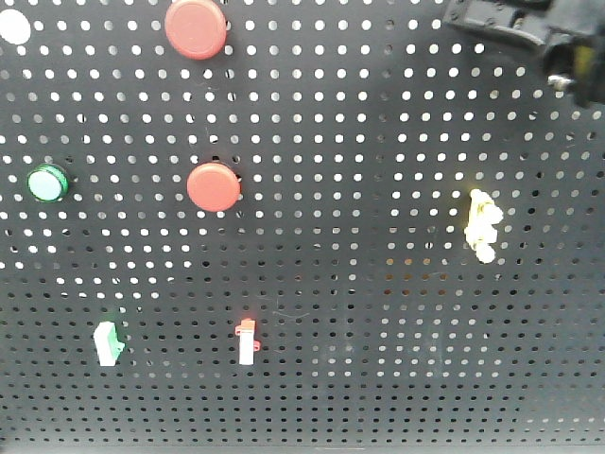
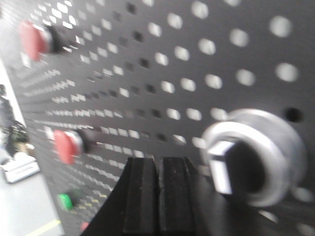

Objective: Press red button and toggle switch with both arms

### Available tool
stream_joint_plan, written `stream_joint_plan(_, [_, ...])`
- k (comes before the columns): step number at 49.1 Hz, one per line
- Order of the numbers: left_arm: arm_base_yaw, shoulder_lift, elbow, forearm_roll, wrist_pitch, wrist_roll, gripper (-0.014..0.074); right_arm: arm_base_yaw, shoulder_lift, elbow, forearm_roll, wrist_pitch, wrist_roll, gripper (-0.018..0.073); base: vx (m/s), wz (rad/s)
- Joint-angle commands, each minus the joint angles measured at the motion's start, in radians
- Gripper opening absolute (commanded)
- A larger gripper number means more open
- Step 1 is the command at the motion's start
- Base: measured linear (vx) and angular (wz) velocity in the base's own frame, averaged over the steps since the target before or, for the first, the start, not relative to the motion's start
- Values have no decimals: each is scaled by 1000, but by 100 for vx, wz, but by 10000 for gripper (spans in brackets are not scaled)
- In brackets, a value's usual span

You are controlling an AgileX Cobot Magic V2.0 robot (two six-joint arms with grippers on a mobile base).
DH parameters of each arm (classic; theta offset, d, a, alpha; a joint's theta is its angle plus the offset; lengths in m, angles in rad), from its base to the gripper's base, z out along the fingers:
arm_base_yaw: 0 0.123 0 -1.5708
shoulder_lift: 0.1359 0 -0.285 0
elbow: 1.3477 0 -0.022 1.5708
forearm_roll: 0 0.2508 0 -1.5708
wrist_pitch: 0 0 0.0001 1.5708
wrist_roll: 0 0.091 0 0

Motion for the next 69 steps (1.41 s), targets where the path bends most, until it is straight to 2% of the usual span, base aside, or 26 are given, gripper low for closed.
stream_joint_plan(1, [1, 2, -24, -17, -69, -10, 2, 0, -19, -35, -11, -58, 6, -3, 0, 0])
stream_joint_plan(12, [1, 2, -24, -17, -68, -10, 2, -2, -47, -35, -178, -177, 41, -3, 0, 0])
stream_joint_plan(23, [1, 2, -24, -17, -68, -10, 2, -2, -81, -35, -235, -250, 47, -3, 0, 0])
stream_joint_plan(32, [1, 2, -24, -17, -68, -10, 2, -2, -82, -35, -327, -255, 121, -3, 0, 0])
stream_joint_plan(41, [1, 2, -24, -17, -69, -10, 2, -2, -82, -35, -347, -239, 160, -3, 0, 0])
stream_joint_plan(55, [1, 2, -24, -17, -68, -10, 2, -2, -82, -35, -370, -253, 164, -3, 0, 0])
stream_joint_plan(69, [1, 2, -24, -17, -66, -10, 2, -2, -82, -35, -486, -282, 168, -3, 0, 0])
